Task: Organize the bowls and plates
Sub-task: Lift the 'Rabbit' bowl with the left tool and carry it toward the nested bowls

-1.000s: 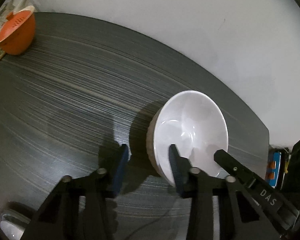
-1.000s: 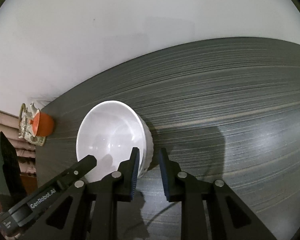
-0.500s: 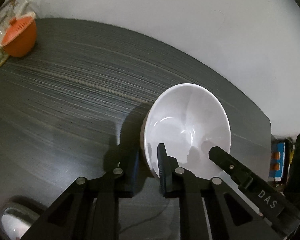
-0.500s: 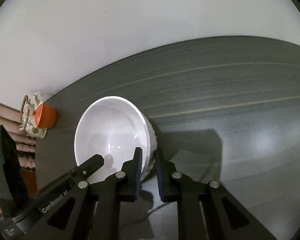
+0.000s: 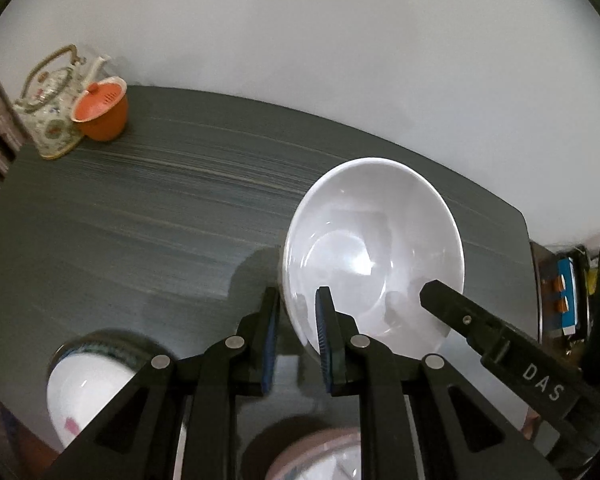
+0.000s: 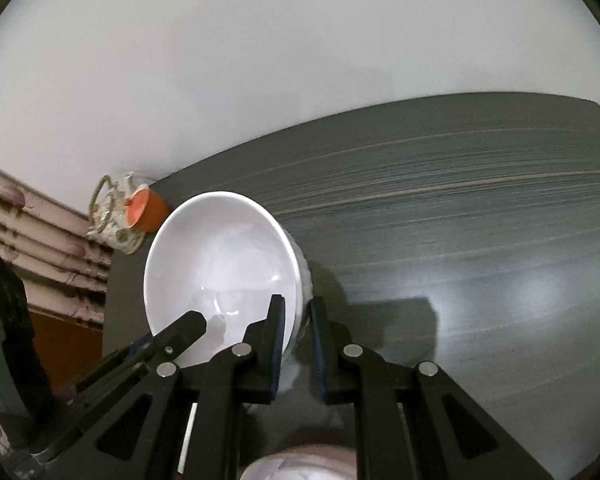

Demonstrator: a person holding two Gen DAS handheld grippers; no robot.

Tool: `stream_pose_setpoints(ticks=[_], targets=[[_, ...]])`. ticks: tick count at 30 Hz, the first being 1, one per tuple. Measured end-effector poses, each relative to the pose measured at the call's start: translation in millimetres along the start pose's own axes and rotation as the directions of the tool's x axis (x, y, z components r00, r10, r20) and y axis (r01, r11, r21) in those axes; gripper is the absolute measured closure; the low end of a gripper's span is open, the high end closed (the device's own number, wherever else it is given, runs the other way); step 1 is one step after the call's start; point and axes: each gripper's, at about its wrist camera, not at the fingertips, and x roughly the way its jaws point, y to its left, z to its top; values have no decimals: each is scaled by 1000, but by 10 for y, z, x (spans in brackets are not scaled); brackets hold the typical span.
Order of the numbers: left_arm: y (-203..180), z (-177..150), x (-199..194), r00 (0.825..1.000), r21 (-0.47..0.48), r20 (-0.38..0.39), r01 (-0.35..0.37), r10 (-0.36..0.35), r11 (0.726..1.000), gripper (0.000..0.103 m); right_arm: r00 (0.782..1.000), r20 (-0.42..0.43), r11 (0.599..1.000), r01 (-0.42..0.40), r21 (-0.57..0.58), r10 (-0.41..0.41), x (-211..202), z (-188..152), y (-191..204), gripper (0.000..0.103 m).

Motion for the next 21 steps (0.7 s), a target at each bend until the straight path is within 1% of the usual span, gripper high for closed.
stream_pose_setpoints(ticks=[4,7,10,15,21], targets=[[27,-146,-277,1000,16,28,-4,3,1000,88,1000,21,1000,-11,-12,11,-256,-196,42,90],[25,-345,-465,999,20,40,3,-4,1000,88,999,48,1000,-23,-17,24,-429,-376,69,90],[6,-551,-594,999,25,43,6,-7,1000,88,998,61,999,-16,-29,17,-552,-558,100,90],[-17,-861,-686,999,28,34,6,-7,1000,88,998,58,999,-16,-29,18,-674,-843,57,90],[-56,-1197,-705,1000,35,3,9,-9,999,88,999,42,1000,-11,-11,12,-676,-1112,5,90]])
